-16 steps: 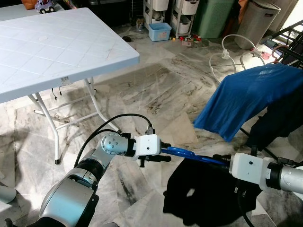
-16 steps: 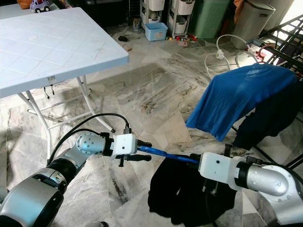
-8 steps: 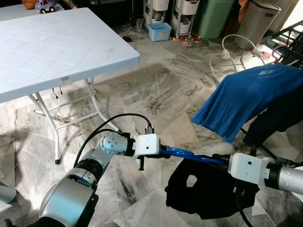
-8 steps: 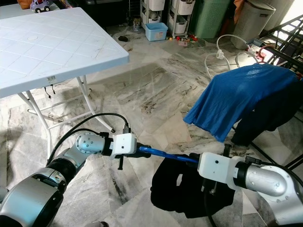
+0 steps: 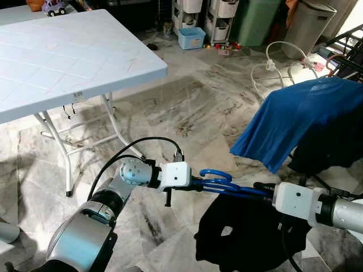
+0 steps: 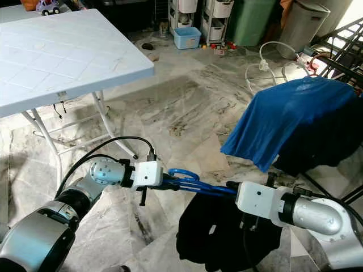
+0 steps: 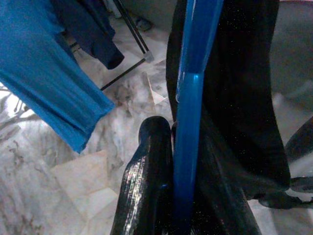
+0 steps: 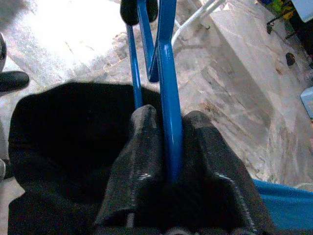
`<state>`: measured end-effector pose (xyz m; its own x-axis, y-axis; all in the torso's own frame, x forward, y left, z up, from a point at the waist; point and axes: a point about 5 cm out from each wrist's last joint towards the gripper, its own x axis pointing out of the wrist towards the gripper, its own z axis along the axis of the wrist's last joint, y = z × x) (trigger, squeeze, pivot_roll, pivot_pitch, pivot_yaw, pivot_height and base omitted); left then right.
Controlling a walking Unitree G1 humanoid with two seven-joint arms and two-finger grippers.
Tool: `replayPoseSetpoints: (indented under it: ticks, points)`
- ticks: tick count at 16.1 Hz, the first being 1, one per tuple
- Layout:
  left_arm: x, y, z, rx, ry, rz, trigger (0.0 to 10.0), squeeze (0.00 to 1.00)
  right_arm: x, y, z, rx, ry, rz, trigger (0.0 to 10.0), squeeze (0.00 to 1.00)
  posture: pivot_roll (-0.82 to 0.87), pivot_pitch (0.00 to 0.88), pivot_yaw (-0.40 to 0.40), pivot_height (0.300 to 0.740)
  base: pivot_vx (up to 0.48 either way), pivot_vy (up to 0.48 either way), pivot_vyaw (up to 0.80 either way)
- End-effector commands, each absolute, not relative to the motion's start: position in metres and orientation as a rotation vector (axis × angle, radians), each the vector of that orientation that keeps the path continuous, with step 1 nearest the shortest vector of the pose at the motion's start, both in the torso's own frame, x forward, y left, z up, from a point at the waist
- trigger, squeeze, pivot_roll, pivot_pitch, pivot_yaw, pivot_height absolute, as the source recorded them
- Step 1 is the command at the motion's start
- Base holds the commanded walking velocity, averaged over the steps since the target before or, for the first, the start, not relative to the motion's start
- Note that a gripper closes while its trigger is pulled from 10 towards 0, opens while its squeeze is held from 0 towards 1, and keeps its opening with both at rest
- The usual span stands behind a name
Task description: Hang hanger
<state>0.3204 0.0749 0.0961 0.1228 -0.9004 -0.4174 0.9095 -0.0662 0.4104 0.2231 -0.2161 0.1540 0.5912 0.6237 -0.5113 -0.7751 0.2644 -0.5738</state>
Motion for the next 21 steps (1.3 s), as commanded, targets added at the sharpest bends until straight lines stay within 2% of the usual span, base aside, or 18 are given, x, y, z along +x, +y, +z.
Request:
replayPoseSetpoints:
  ticks: [1,3,9,13,16,19,21]
  points:
    - [0.322,0.071,0.099,0.682,0.003,-1.487,0.0,0.00,0.222,-0.215,0.160,-0.882,0.170,0.966,10.0,1.00,-0.01,0.079,-0.046,0.740,0.000,0.000,0.00]
    - [0.320,0.072,0.096,0.667,0.011,-1.482,0.0,0.00,0.223,-0.224,0.162,-0.841,0.201,0.970,10.0,1.00,-0.01,0.076,-0.050,0.740,0.000,0.000,0.00]
    - [0.306,0.082,0.073,0.564,0.055,-1.438,0.0,0.00,0.239,-0.230,0.164,-0.890,0.144,0.879,10.0,1.00,0.00,0.075,-0.064,0.740,0.000,0.000,0.00]
    - [0.304,0.086,0.066,0.484,0.067,-1.332,0.0,0.00,0.241,-0.227,0.162,-0.881,0.125,0.884,10.0,1.00,0.01,0.076,-0.068,0.740,0.000,0.000,0.00]
    - [0.310,0.095,0.062,0.408,0.101,-1.185,0.0,0.00,0.252,-0.228,0.173,-0.883,0.049,0.814,10.0,1.00,0.01,0.075,-0.068,0.740,0.000,0.000,0.00]
    - [0.311,0.099,0.060,0.371,0.126,-1.143,0.0,0.00,0.253,-0.224,0.176,-0.837,0.022,0.807,10.0,1.00,0.01,0.076,-0.068,0.740,0.000,0.000,0.00]
    - [0.311,0.100,0.059,0.372,0.134,-1.127,0.0,0.00,0.260,-0.228,0.179,-0.866,-0.014,0.721,10.0,1.00,0.01,0.079,-0.070,0.740,0.000,0.000,0.00]
